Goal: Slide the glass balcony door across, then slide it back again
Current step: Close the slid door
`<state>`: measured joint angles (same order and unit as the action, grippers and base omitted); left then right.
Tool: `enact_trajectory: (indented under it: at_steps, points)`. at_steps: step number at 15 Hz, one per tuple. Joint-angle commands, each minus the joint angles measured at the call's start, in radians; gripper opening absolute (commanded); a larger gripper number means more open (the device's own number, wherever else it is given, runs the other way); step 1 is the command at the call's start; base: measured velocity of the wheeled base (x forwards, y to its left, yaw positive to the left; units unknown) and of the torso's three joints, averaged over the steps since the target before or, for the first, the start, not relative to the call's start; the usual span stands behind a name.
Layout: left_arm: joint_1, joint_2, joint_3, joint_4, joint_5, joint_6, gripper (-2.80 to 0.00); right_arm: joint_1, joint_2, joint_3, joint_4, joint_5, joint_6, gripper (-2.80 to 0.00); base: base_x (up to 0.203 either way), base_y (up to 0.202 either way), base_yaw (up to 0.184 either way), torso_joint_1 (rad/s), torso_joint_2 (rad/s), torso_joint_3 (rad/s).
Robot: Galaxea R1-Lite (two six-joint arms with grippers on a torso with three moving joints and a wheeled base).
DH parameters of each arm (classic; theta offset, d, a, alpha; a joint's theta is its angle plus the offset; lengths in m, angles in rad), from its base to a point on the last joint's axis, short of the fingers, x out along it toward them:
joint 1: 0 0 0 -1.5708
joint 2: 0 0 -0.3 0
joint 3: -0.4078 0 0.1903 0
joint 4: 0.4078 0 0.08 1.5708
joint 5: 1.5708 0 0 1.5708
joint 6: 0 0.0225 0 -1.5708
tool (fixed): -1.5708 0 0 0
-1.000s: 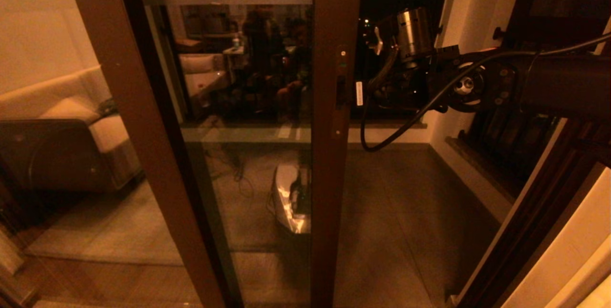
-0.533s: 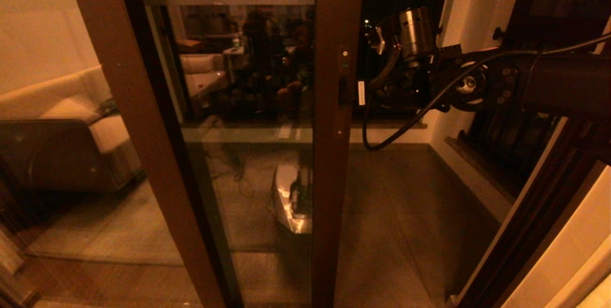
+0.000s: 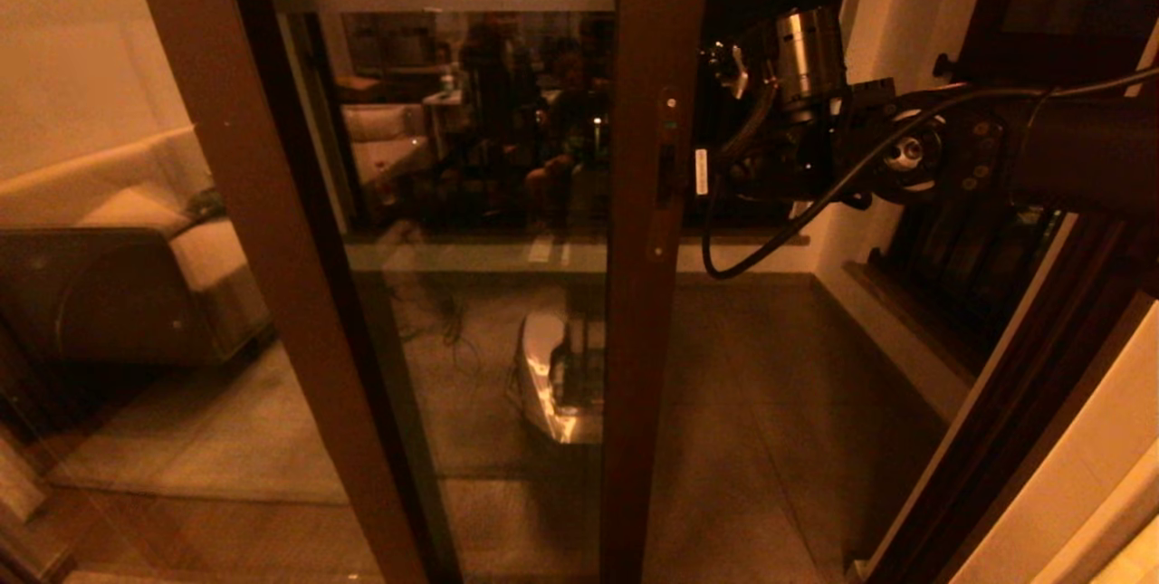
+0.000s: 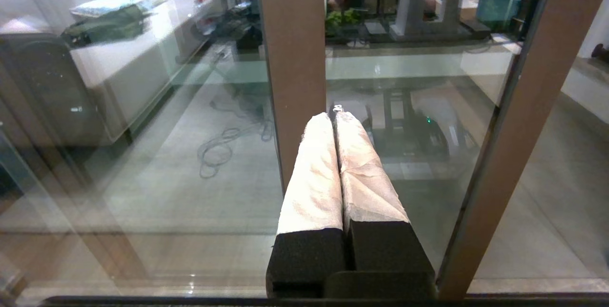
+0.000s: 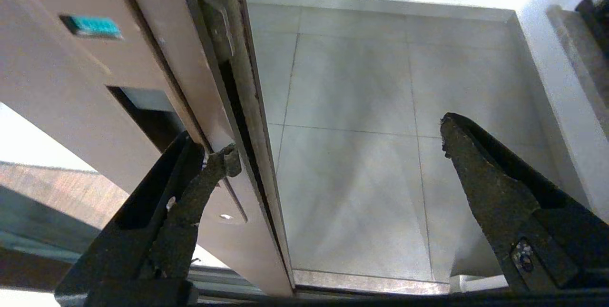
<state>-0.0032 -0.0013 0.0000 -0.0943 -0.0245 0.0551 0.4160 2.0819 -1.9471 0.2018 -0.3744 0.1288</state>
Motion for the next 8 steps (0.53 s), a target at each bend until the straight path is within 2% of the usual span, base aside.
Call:
enact_trajectory:
  at_steps: [1,8]
  points:
    - [0.000,0.000,0.035,-0.001,0.000,0.000,-2.80,0.001,-0.019,0.013,-0.002,-0.001,0.002,0.00,0.000,0.000,0.000,0.000,0.00,0.000]
    - [0.000,0.000,0.035,-0.001,0.000,0.000,-2.80,-0.020,-0.031,0.048,-0.002,-0.004,0.003,0.00,0.000,0.000,0.000,0.000,0.00,0.000]
